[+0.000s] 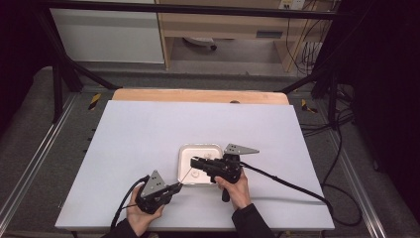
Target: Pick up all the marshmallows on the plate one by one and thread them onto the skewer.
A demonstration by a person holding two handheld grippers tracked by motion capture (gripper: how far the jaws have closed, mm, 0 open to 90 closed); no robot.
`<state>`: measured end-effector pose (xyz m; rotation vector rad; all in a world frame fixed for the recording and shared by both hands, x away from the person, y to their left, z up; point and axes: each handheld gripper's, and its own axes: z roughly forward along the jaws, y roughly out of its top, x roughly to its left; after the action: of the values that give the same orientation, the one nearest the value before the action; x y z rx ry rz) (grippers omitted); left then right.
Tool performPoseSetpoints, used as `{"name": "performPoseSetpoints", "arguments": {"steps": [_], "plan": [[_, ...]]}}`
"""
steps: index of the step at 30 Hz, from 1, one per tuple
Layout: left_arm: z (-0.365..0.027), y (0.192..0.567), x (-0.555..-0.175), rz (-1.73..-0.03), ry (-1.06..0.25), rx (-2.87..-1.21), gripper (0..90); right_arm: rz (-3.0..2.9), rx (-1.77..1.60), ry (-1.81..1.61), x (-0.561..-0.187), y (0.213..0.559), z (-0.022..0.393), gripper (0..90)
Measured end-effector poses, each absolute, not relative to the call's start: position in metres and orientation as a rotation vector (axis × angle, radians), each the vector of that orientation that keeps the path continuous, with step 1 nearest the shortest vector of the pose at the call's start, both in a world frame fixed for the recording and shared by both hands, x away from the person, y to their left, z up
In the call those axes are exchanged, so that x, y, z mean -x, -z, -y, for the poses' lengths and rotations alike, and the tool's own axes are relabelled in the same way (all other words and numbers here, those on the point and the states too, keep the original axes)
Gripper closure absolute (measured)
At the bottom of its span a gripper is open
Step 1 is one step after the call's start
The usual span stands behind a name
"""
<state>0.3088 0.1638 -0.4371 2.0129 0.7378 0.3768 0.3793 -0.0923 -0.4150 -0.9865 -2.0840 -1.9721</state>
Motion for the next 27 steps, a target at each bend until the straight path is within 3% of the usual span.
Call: {"name": "performPoseSetpoints", "arguments": {"steps": [22,24,27], "plan": [[-0.161,0.432,-0.31,-0.725,-0.357,-1.97,88.8,2.093,0.967,1.882,-0.375,0.427,0.085,80.7],[-0.154,0.43,-0.309,-0.719,-0.429,-2.002,88.8,2.078,0.97,1.872,-0.373,0.432,0.083,80.7],[-0.153,0.43,-0.311,-0.732,-0.421,-1.993,88.8,2.112,0.979,1.897,-0.374,0.43,0.083,80.5]]}}
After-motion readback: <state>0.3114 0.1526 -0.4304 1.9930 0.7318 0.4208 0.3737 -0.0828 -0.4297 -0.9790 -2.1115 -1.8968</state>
